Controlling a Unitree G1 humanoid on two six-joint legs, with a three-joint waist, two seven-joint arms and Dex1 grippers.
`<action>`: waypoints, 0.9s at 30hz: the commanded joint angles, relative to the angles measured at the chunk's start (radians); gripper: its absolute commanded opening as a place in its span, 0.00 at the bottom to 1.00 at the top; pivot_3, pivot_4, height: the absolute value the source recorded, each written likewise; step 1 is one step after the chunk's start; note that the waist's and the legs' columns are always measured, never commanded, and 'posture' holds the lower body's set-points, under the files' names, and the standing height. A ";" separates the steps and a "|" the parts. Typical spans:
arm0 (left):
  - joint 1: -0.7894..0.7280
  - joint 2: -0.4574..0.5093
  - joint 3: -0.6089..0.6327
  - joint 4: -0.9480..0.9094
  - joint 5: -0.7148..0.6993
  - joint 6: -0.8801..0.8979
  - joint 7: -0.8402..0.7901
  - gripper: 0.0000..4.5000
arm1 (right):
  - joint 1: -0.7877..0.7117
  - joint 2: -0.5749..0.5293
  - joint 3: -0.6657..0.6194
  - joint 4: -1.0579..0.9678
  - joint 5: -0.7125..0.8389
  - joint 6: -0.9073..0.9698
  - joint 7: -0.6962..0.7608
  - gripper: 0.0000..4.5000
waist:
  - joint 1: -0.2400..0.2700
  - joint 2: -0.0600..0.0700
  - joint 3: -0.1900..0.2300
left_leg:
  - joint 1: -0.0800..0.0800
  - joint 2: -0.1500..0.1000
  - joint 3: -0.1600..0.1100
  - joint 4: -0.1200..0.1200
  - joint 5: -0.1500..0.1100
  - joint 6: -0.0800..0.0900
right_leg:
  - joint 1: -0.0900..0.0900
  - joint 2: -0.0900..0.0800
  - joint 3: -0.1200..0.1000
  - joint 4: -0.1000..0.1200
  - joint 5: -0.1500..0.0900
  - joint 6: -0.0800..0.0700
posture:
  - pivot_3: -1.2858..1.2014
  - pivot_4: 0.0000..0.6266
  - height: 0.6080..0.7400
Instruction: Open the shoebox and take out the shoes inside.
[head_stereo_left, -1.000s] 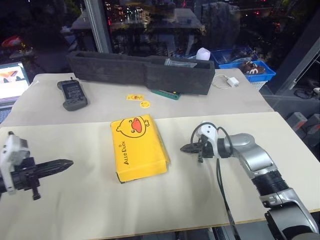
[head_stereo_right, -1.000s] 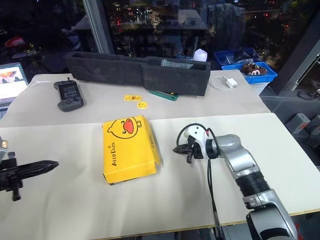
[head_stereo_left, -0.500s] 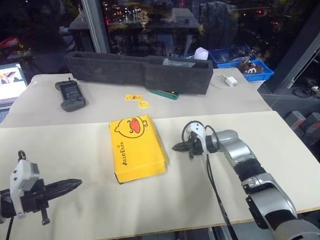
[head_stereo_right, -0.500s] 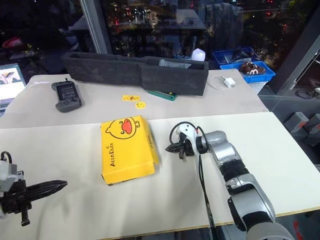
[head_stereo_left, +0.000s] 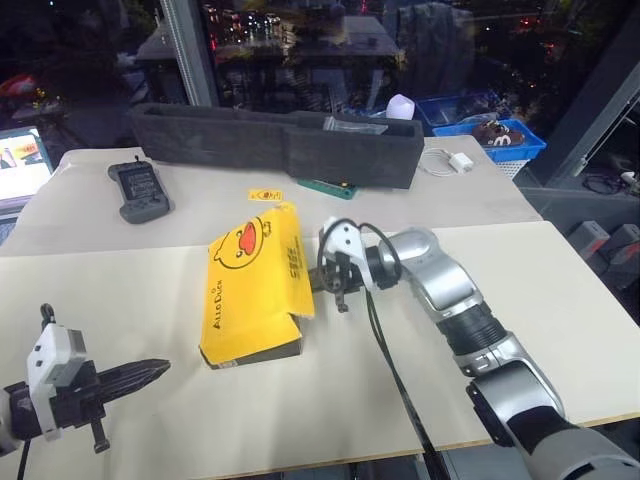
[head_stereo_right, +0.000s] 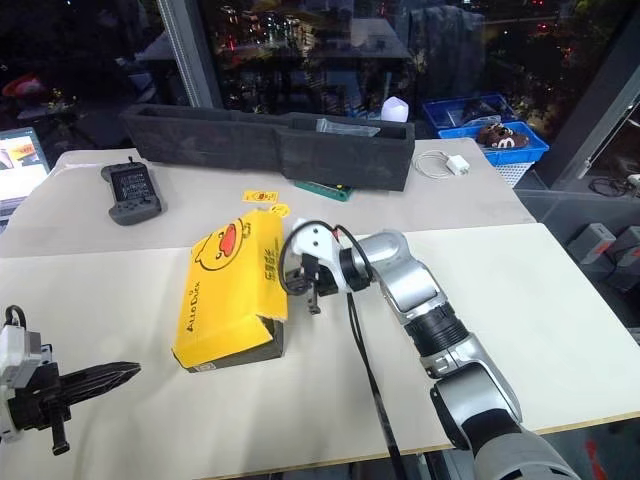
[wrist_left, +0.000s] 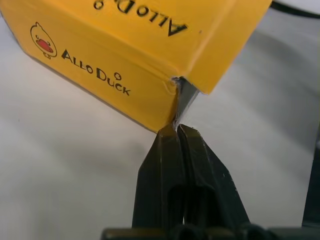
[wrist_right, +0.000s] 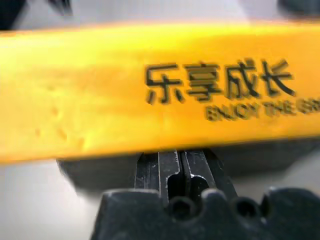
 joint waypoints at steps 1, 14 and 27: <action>0.010 0.004 0.030 -0.032 -0.020 -0.013 0.000 0.01 | -0.072 0.034 -0.028 -0.074 0.059 0.048 -0.013 0.00 | 0.000 0.000 0.000 | 0.000 0.000 0.000 0.000 -0.001 -0.001 | 0.000 0.000 0.000 0.000 0.000 0.000 | 0.52 0.24 0.98; 0.129 -0.002 0.199 -0.197 -0.119 0.053 0.005 0.01 | -0.368 0.552 0.093 0.725 -0.136 -0.350 -0.285 0.00 | -0.021 0.000 0.000 | 0.001 0.002 -0.001 -0.001 -0.002 -0.003 | 0.000 0.002 -0.001 0.000 0.000 -0.002 | 0.52 0.24 0.98; 0.216 -0.008 0.413 -0.322 -0.276 0.133 0.091 0.01 | -0.404 0.531 0.039 0.890 -0.141 -0.519 -0.196 0.00 | -0.030 -0.003 -0.001 | 0.000 0.008 -0.003 -0.001 -0.005 -0.008 | 0.000 0.009 -0.001 -0.002 -0.002 -0.005 | 0.52 0.24 0.98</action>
